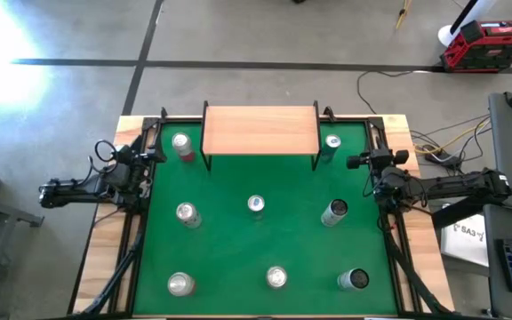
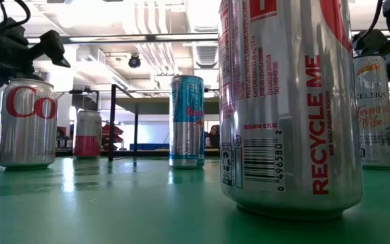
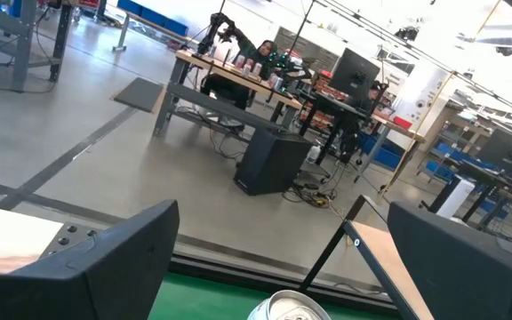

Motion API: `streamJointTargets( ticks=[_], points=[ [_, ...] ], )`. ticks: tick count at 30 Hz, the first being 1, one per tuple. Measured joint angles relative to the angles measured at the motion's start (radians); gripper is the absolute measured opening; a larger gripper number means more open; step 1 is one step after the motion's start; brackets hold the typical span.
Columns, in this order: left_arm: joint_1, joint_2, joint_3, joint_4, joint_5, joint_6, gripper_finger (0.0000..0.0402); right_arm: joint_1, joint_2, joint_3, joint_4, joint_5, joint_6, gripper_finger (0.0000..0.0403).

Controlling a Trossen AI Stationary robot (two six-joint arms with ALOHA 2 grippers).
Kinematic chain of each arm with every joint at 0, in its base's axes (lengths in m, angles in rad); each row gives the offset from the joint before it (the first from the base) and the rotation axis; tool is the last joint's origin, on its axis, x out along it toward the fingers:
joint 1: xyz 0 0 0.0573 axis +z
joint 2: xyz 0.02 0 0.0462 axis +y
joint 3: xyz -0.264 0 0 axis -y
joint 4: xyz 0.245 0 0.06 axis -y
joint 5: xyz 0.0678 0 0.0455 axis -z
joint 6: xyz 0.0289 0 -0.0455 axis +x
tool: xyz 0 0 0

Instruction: Place canned beverage on shelf

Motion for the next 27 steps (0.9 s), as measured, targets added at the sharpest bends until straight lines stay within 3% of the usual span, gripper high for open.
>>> streamJointTargets(
  ticks=[13, 22, 27],
  points=[
    [0.000, 0.000, 0.000, 0.000, 0.000, 0.000, 0.0389, 0.000, 0.000, 0.000, 0.000, -0.004, 0.010, 0.0139],
    [0.000, 0.000, 0.000, 0.000, 0.000, 0.000, 0.0389, 0.001, 0.000, 0.000, -0.001, -0.033, 0.347, 0.0139],
    [0.000, 0.000, 0.000, 0.000, 0.000, 0.000, 0.0389, 0.001, 0.000, 0.000, 0.000, -0.035, 0.343, 0.0139]
  ],
)
